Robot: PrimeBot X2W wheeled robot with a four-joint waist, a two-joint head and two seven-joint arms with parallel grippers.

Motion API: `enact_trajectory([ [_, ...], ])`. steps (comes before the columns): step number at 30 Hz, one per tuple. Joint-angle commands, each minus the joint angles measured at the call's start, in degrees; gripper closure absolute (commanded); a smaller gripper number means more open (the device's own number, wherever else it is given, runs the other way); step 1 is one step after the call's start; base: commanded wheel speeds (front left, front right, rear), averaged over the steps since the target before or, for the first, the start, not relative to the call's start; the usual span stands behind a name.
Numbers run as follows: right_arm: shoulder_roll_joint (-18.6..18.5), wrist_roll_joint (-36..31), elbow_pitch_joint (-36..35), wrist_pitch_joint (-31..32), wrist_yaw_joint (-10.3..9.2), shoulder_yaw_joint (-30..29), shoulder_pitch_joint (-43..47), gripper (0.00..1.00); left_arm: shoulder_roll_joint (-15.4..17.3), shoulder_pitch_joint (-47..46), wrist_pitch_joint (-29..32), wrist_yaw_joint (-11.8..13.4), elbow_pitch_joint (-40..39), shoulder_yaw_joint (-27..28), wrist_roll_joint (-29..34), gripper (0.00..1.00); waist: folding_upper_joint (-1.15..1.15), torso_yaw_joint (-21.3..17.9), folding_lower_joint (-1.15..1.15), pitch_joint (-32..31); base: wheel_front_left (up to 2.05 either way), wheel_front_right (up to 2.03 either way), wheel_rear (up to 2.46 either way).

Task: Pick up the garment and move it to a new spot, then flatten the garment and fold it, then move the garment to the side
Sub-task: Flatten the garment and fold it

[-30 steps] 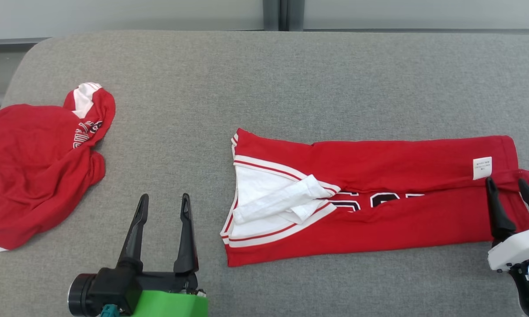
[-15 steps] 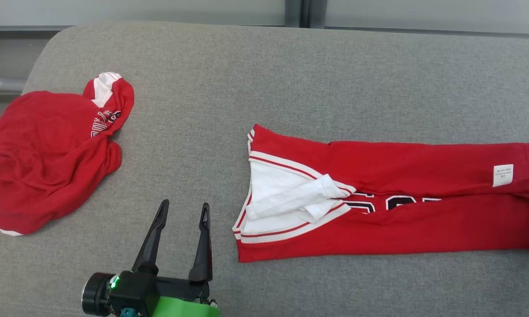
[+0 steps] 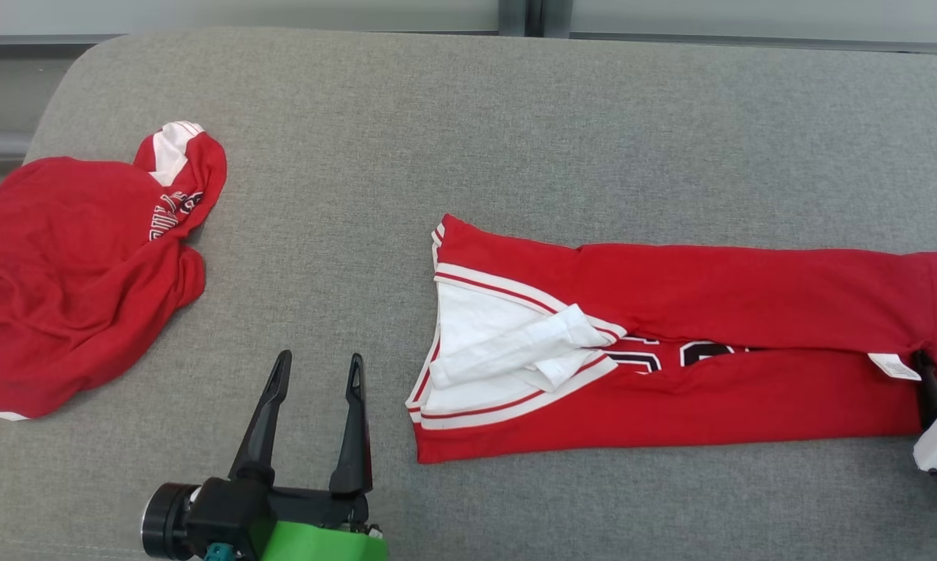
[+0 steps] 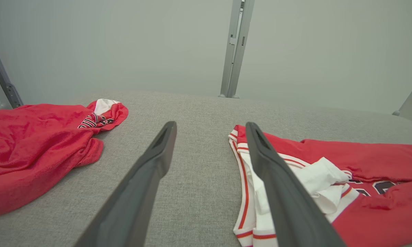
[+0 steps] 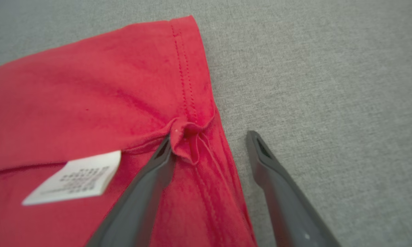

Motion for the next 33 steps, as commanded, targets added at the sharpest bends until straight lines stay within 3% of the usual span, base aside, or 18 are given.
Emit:
enact_trajectory([
  [1, 1.0, 0.8, 0.3, 1.3, -0.09, 0.4, 1.7, 0.27, 0.0, -0.4, 0.0, -0.1, -0.1, 0.1, 0.3, 0.0, 0.0, -0.3, 0.0, 0.2, 0.0, 0.0, 0.0],
  [2, 1.2, 0.9, 0.2, 1.7, -0.09, 0.5, 1.7, 0.45, 0.0, -0.5, 0.0, -0.1, -0.1, 0.0, 0.4, 0.0, 0.0, -0.4, 0.0, 0.2, 0.0, 0.0, 0.0],
  [4, 1.2, 1.5, 0.0, 2.2, -0.1, 0.6, 1.6, 0.65, 0.0, -0.9, 0.0, -0.1, -0.2, -0.1, 0.4, 0.0, 0.0, -0.5, 0.0, 0.3, 0.0, 0.0, 0.0],
  [5, 1.2, 1.8, -0.2, 2.5, -0.1, 0.7, 1.4, 0.87, 0.0, -1.0, 0.0, 0.0, -0.2, -0.1, 0.5, 0.0, 0.0, -0.6, 0.0, 0.4, 0.0, 0.0, 0.0],
  [6, 1.1, 2.1, -0.3, 2.7, -0.12, 0.9, 1.3, 1.0, 0.0, -1.2, 0.0, 0.0, -0.3, -0.1, 0.5, 0.0, 0.0, -0.6, 0.0, 0.5, 0.0, 0.0, 0.0],
  [14, -2.8, 0.6, -2.0, 0.8, -0.17, 0.5, -0.4, 1.0, 0.0, -1.2, 0.0, 0.2, -0.7, 0.4, 0.9, 0.0, 0.0, -1.8, 0.0, 1.1, 0.0, 0.0, 0.0],
  [26, -13.8, -6.2, -8.0, 3.6, -0.12, -5.6, -3.0, 1.0, 0.0, -1.9, 0.0, -1.3, -0.6, 1.3, 3.0, 0.0, 0.0, -6.2, 0.0, 3.2, 0.0, 0.0, 0.0],
  [30, -14.6, -8.6, -13.7, 5.9, -0.11, -8.2, -2.2, 1.0, 0.0, -2.2, 0.0, -1.7, -0.3, 1.6, 3.2, 0.0, 0.0, -7.2, 0.0, 3.4, 0.0, 0.0, 0.0],
  [33, -12.9, -10.4, -20.4, 8.2, -0.11, -9.5, -0.7, 1.0, 0.0, -2.3, 0.0, -1.7, 0.0, 1.7, 3.0, 0.0, 0.0, -7.7, 0.0, 3.3, 0.0, 0.0, 0.0],
])
